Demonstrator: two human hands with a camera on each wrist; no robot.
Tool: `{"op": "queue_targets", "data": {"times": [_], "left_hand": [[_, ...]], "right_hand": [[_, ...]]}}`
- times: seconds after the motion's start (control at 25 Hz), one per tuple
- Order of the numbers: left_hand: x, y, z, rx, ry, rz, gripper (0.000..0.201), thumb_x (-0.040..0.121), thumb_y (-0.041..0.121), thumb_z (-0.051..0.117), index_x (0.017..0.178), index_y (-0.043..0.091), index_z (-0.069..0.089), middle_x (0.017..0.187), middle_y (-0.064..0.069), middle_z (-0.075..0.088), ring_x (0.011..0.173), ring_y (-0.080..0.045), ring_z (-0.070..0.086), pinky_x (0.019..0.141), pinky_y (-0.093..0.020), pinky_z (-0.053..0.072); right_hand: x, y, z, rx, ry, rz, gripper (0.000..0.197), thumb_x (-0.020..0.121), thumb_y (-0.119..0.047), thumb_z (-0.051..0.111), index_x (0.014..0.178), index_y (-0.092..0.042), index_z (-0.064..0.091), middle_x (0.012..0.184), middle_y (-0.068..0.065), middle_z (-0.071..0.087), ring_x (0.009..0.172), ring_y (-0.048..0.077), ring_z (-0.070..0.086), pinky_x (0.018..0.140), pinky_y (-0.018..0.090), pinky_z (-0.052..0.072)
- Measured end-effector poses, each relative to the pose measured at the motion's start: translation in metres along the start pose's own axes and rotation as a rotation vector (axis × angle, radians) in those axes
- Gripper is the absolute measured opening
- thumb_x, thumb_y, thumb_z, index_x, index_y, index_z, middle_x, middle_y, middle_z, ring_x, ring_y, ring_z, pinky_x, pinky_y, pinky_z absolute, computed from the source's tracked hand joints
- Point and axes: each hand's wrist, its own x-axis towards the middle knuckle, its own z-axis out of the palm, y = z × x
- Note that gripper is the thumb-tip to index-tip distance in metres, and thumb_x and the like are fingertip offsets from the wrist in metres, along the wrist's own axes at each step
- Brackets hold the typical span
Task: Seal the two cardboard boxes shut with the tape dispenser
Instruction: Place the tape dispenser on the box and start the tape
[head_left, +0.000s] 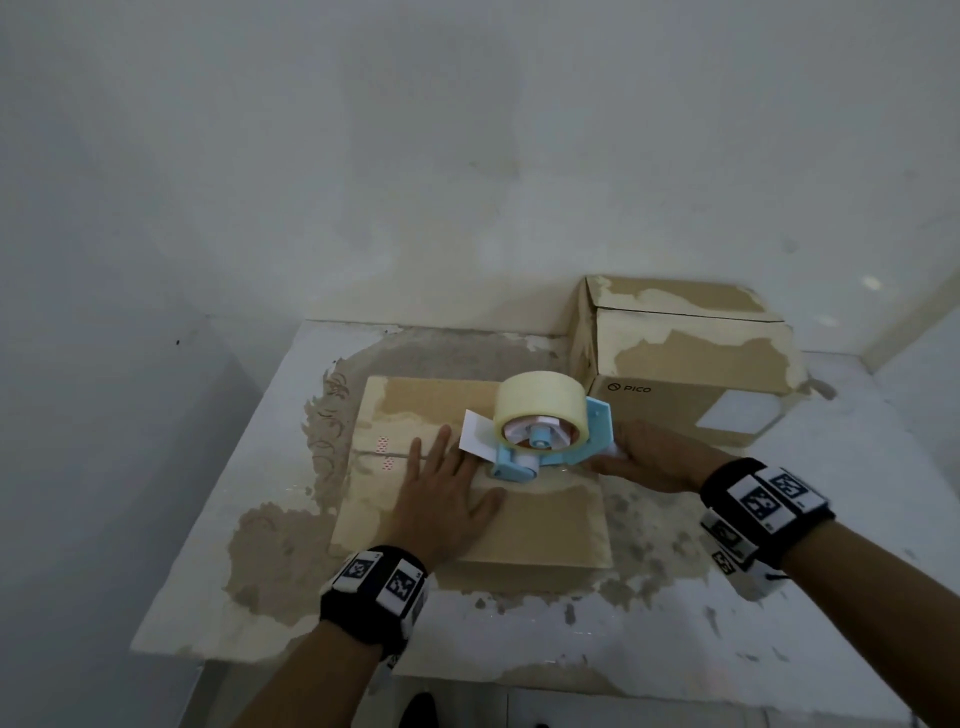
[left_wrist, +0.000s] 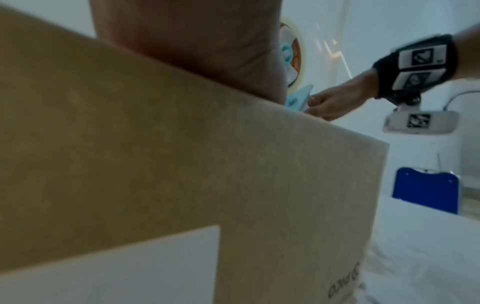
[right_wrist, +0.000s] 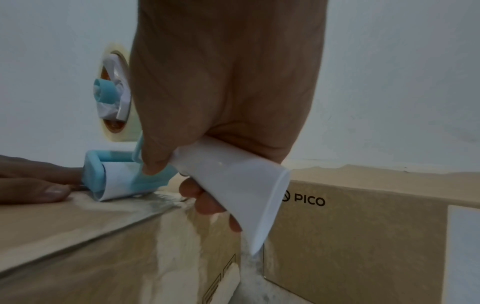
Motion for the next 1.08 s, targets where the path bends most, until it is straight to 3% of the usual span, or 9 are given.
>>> {"op": "queue_targets", "data": {"times": [0.16, 0.32, 0.4, 0.48, 0.56, 0.68, 0.92, 1.04, 1.08], "left_hand": [[0.0, -0.003, 0.002, 0.033, -0.018, -0.025, 0.073, 0.091, 0.066, 0.02, 0.149, 0.022, 0.032, 0.158, -0.001, 0.029, 0.148, -0.023, 0.02, 0.117, -0.055, 0.005], [0.001, -0.002, 0.002, 0.039, -0.032, -0.044, 0.075, 0.091, 0.066, 0.019, 0.151, 0.022, 0.027, 0.16, 0.002, 0.022, 0.148, -0.022, 0.017, 0.117, -0.057, 0.004], [0.001, -0.001, 0.001, 0.042, -0.019, -0.045, 0.075, 0.091, 0.064, 0.021, 0.151, 0.02, 0.028, 0.16, 0.0, 0.024, 0.148, -0.023, 0.019, 0.117, -0.056, 0.002], [0.003, 0.007, -0.001, 0.036, -0.009, -0.041, 0.074, 0.091, 0.059, 0.025, 0.15, 0.015, 0.03, 0.159, -0.004, 0.026, 0.147, -0.027, 0.02, 0.115, -0.054, 0.0], [0.01, 0.025, -0.001, 0.028, -0.021, 0.014, 0.072, 0.091, 0.053, 0.026, 0.148, 0.011, 0.034, 0.157, -0.007, 0.031, 0.145, -0.031, 0.025, 0.113, -0.055, 0.004], [0.025, 0.062, 0.006, 0.015, -0.029, 0.124, 0.068, 0.094, 0.052, 0.025, 0.15, 0.013, 0.03, 0.158, -0.006, 0.028, 0.146, -0.031, 0.022, 0.114, -0.057, 0.007], [0.03, 0.076, 0.011, 0.018, -0.019, 0.092, 0.069, 0.095, 0.055, 0.026, 0.152, 0.017, 0.023, 0.16, -0.005, 0.023, 0.148, -0.026, 0.017, 0.115, -0.056, 0.007], [0.03, 0.075, 0.012, 0.031, -0.041, 0.075, 0.07, 0.094, 0.057, 0.025, 0.152, 0.017, 0.024, 0.16, -0.004, 0.023, 0.148, -0.025, 0.019, 0.114, -0.058, 0.008], [0.031, 0.076, 0.012, 0.038, -0.05, 0.072, 0.07, 0.094, 0.057, 0.024, 0.152, 0.017, 0.025, 0.16, -0.004, 0.023, 0.148, -0.025, 0.019, 0.114, -0.058, 0.008]], "right_hand": [[-0.009, 0.011, -0.004, 0.02, 0.003, 0.027, 0.026, 0.099, -0.034, 0.05, 0.118, -0.018, 0.059, 0.104, -0.013, 0.052, 0.089, 0.005, 0.051, 0.076, 0.006, 0.035], [-0.051, 0.039, -0.019, 0.034, -0.05, 0.164, 0.031, 0.099, -0.033, 0.052, 0.126, -0.019, 0.058, 0.113, -0.009, 0.061, 0.094, 0.006, 0.057, 0.076, 0.001, 0.039], [-0.068, 0.049, -0.018, 0.055, -0.036, 0.231, 0.031, 0.097, -0.036, 0.054, 0.124, -0.021, 0.059, 0.116, -0.004, 0.066, 0.094, 0.008, 0.061, 0.08, 0.012, 0.046], [-0.073, 0.054, -0.013, 0.115, 0.008, 0.26, 0.025, 0.096, -0.036, 0.056, 0.117, -0.024, 0.061, 0.11, -0.006, 0.067, 0.092, 0.008, 0.063, 0.082, 0.023, 0.049], [-0.069, 0.057, -0.008, 0.142, 0.046, 0.286, 0.016, 0.094, -0.035, 0.059, 0.109, -0.029, 0.06, 0.098, -0.011, 0.065, 0.081, 0.001, 0.061, 0.076, 0.023, 0.045], [-0.063, 0.066, -0.007, 0.168, 0.101, 0.352, 0.025, 0.091, -0.033, 0.064, 0.112, -0.02, 0.064, 0.095, -0.008, 0.064, 0.083, 0.012, 0.062, 0.076, 0.026, 0.045], [-0.062, 0.078, -0.004, 0.219, 0.151, 0.358, 0.02, 0.089, -0.031, 0.067, 0.104, -0.017, 0.064, 0.088, -0.003, 0.065, 0.079, 0.02, 0.062, 0.075, 0.038, 0.051], [-0.074, 0.098, -0.01, 0.158, 0.176, 0.391, 0.01, 0.086, -0.03, 0.07, 0.087, -0.027, 0.061, 0.075, -0.004, 0.062, 0.069, 0.019, 0.06, 0.064, 0.035, 0.048], [-0.08, 0.103, -0.013, 0.163, 0.183, 0.417, 0.016, 0.085, -0.027, 0.072, 0.08, -0.031, 0.057, 0.071, -0.007, 0.06, 0.065, 0.015, 0.058, 0.06, 0.032, 0.045]]}}
